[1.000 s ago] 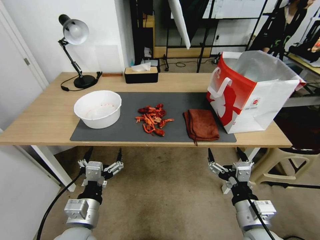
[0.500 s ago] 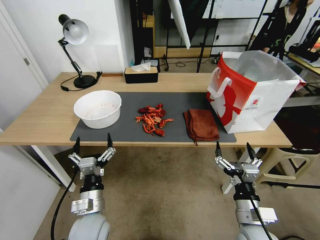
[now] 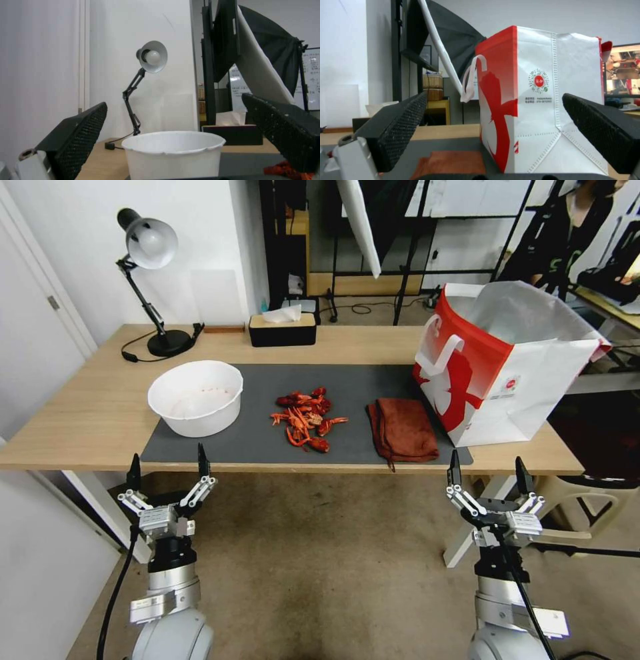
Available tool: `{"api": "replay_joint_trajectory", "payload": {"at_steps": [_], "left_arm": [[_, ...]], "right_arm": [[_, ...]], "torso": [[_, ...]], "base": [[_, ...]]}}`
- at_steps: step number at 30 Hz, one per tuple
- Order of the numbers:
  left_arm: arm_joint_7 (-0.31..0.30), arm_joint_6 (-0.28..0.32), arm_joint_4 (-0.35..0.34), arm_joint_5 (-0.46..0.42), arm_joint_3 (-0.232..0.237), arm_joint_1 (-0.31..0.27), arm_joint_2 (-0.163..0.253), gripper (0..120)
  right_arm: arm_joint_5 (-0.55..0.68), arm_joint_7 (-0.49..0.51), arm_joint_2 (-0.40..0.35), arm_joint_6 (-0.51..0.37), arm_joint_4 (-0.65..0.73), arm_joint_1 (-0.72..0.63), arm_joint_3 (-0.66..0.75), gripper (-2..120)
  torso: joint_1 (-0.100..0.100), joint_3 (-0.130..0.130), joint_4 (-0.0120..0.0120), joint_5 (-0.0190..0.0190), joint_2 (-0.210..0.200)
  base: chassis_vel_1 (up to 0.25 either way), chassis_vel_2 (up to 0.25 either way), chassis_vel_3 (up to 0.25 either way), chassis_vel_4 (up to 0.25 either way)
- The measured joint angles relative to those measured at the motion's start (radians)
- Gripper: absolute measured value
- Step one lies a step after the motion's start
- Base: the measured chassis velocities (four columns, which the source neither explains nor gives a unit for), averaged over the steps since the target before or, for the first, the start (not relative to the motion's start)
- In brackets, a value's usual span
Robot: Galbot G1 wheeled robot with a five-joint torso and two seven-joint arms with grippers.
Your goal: Sweep shrimp from table into container with towel, then put container into takeout bag.
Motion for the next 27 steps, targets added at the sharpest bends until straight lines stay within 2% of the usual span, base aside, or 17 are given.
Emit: {"api": "replay_joint_trajectory", "payload": {"at_steps": [4,8,9,12,13,17,18,21,22,23,25,26,27], "left_arm": [[0.001,0.009,0.0,-0.005,0.001,-0.01,0.009,100],[0.002,0.061,0.0,-0.066,-0.004,-0.058,0.06,100],[0.002,0.061,0.0,-0.066,-0.004,-0.058,0.06,100],[0.0,0.125,-0.001,-0.15,-0.009,-0.107,0.146,100],[0.0,0.125,-0.001,-0.15,-0.009,-0.107,0.146,100],[-0.005,0.166,0.019,-0.232,-0.014,-0.168,0.272,100],[-0.005,0.166,0.019,-0.232,-0.014,-0.168,0.272,100],[-0.014,0.186,0.046,-0.254,-0.007,-0.216,0.344,100],[-0.014,0.186,0.046,-0.254,-0.007,-0.216,0.344,100],[-0.012,0.189,0.064,-0.272,0.002,-0.242,0.38,100],[0.001,0.197,0.082,-0.307,0.013,-0.272,0.419,100],[0.001,0.197,0.082,-0.307,0.013,-0.272,0.419,100],[0.01,0.199,0.091,-0.327,0.018,-0.285,0.439,100]], "right_arm": [[0.001,0.0,-0.003,0.0,0.001,-0.006,0.0,100],[0.003,-0.003,-0.009,0.0,0.001,-0.011,-0.003,100],[0.003,-0.003,-0.009,0.0,0.001,-0.011,-0.003,100],[0.003,-0.006,-0.012,0.0,0.0,-0.011,-0.008,100],[0.003,-0.006,-0.012,0.0,0.0,-0.011,-0.008,100],[0.002,-0.008,-0.012,0.0,-0.005,-0.012,-0.01,100],[0.002,-0.008,-0.012,0.0,-0.005,-0.012,-0.01,100],[0.002,-0.008,-0.011,0.0,-0.009,-0.011,-0.009,100],[0.002,-0.008,-0.011,0.0,-0.009,-0.011,-0.009,100],[0.002,-0.008,-0.009,0.001,-0.012,-0.01,-0.009,100],[0.001,-0.008,-0.005,0.001,-0.016,-0.008,-0.008,100],[0.001,-0.008,-0.005,0.001,-0.016,-0.008,-0.008,100],[0.001,-0.008,-0.003,0.001,-0.017,-0.006,-0.008,100]], "torso": [[0.0,0.0,0.0,0.0,0.0],[0.0,0.0,-0.0001,-0.0001,0.0],[0.0,0.0,-0.0001,-0.0001,0.0],[0.0,0.0,-0.0001,-0.0003,0.0],[0.0,0.0,-0.0001,-0.0003,0.0],[0.0,0.0,-0.0001,0.0,0.0],[0.0,0.0,-0.0001,0.0,0.0],[0.0,0.0,-0.0001,-0.0001,0.0],[0.0,0.0,-0.0001,-0.0001,0.0],[0.0,0.0,-0.0001,-0.0002,0.0],[0.0,0.0,-0.0001,-0.0002,0.0],[0.0,0.0,-0.0001,-0.0002,0.0],[0.0,0.0,-0.0001,-0.0003,0.0]], "base": [[0.0,0.0,0.0,0.0],[0.0,0.0,0.0,0.0],[0.0,0.0,0.0,0.0],[0.0,0.0,0.0,0.0],[0.0,0.0,0.0,0.0],[0.0,0.0,0.0,0.0],[0.0,0.0,0.0,0.0],[0.0,0.0,0.0,0.0],[0.0,0.0,0.0,0.0],[0.0,0.0,0.0,0.0],[0.0,0.0,0.0,0.0],[0.0,0.0,0.0,0.0],[0.0,0.0,0.0,0.0]]}}
